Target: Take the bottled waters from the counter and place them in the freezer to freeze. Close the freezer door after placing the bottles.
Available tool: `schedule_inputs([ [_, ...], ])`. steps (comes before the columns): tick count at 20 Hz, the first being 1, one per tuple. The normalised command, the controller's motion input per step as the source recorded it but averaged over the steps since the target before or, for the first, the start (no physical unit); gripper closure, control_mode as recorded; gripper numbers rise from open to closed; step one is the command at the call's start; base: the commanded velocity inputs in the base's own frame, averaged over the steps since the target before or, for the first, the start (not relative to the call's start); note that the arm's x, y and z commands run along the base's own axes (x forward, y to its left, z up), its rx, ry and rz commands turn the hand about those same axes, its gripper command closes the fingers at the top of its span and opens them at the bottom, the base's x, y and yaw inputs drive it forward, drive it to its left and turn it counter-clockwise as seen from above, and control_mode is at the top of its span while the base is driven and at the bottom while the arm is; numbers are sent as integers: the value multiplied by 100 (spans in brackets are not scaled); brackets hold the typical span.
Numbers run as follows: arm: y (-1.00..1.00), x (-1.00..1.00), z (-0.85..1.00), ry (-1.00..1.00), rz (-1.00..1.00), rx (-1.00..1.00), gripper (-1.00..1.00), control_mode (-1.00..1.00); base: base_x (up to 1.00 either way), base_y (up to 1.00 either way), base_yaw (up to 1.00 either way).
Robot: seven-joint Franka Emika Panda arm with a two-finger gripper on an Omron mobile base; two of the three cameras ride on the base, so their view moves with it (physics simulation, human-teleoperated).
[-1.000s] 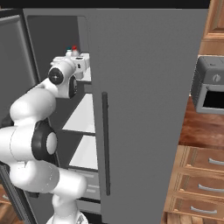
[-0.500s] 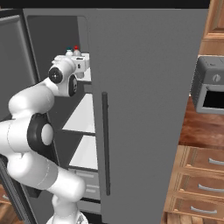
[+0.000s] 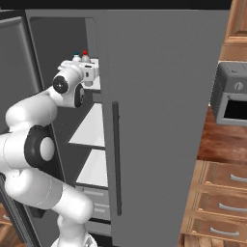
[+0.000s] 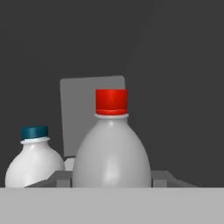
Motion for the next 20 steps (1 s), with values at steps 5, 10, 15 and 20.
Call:
schedule_inputs([
  [5,-4,0,-4,0,0,0,-100,-100,0,0,0],
  [10,0,-20,0,0,0,0,-100,-100,0,0,0],
  [15,1,-59,0,-1,0,0,-100,-100,0,0,0],
  [20,-1,-26,0,-2,-7,0,-100,-100,0,0,0],
])
